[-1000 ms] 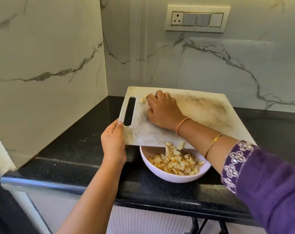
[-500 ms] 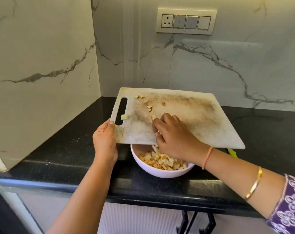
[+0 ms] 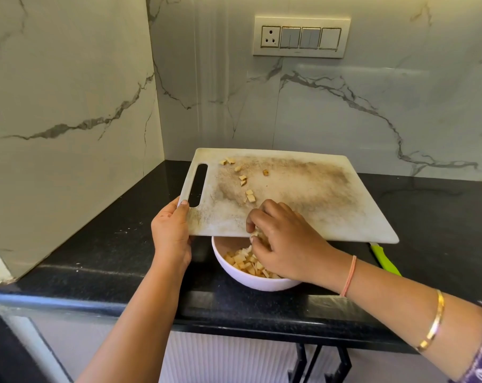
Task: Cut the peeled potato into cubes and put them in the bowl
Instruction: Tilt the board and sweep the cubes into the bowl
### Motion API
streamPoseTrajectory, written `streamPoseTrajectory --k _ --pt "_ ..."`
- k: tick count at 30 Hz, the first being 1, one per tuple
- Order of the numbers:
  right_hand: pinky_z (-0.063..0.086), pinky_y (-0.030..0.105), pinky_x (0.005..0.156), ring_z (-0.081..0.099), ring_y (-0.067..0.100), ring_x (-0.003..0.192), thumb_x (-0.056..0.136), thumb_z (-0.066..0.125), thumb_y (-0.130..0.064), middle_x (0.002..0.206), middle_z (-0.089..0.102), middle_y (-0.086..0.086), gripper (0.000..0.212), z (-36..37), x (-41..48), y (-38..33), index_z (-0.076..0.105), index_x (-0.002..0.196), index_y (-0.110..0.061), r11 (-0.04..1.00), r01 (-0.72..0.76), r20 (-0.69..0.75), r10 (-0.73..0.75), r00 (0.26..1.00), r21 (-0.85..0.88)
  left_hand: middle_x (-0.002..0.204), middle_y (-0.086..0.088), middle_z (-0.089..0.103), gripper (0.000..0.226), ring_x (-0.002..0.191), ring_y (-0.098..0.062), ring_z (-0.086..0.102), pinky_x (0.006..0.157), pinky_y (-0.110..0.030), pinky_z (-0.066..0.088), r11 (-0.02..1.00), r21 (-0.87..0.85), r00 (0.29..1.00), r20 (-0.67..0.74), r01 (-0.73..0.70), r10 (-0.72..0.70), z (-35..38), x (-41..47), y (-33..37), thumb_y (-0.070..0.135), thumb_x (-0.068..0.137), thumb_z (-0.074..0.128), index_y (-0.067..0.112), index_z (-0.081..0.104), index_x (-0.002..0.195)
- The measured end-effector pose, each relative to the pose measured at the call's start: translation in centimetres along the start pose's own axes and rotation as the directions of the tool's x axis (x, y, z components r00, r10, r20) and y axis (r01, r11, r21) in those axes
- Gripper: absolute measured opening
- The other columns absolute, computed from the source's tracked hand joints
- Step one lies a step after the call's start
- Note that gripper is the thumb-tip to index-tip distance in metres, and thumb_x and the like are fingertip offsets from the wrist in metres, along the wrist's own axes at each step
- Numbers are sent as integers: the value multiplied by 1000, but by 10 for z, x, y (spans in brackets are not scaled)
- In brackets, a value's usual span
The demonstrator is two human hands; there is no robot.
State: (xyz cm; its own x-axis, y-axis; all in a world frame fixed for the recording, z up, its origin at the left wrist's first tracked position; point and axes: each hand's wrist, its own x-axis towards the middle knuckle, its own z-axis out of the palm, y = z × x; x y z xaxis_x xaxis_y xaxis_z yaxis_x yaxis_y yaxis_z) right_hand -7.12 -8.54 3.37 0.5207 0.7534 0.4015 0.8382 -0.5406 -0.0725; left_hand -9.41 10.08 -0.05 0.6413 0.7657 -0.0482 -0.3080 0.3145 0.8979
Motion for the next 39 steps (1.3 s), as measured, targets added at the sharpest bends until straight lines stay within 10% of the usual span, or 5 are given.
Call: streamPoseTrajectory --k 12,18,30,39 --pt "35 32 97 46 15 108 91 50 -12 109 51 0 23 -4 39 25 62 110 -15 967 -30 -122 63 990 253 98 -7 63 23 89 -19 61 72 -30 54 1000 9 1000 11 -8 8 0 -2 1 14 97 51 12 63 116" --pt "25 21 105 35 21 131 97 43 -13 141 36 8 41 0 92 65 43 139 -10 899 -229 78 216 973 373 105 -9 63 17 99 -23 62 78 -34 55 1000 26 1000 2 7 -7 2 -7 -2 15 97 51 15 63 109" --pt "35 29 101 46 20 115 93 42 0 120 53 7 37 6 58 50 61 123 -7 966 36 23 -44 999 257 100 -7 63 15 94 -21 62 78 -34 55 1000 9 1000 2 -15 15 3 -2 3 13 98 50 18 63 102" --pt "24 -1 95 39 -3 113 95 40 4 118 49 -6 37 -6 -1 31 60 124 -8 927 67 105 -114 988 369 103 -8 63 17 96 -21 61 73 -31 55 1000 24 1000 -11 -17 18 1 1 2 15 97 51 15 65 107"
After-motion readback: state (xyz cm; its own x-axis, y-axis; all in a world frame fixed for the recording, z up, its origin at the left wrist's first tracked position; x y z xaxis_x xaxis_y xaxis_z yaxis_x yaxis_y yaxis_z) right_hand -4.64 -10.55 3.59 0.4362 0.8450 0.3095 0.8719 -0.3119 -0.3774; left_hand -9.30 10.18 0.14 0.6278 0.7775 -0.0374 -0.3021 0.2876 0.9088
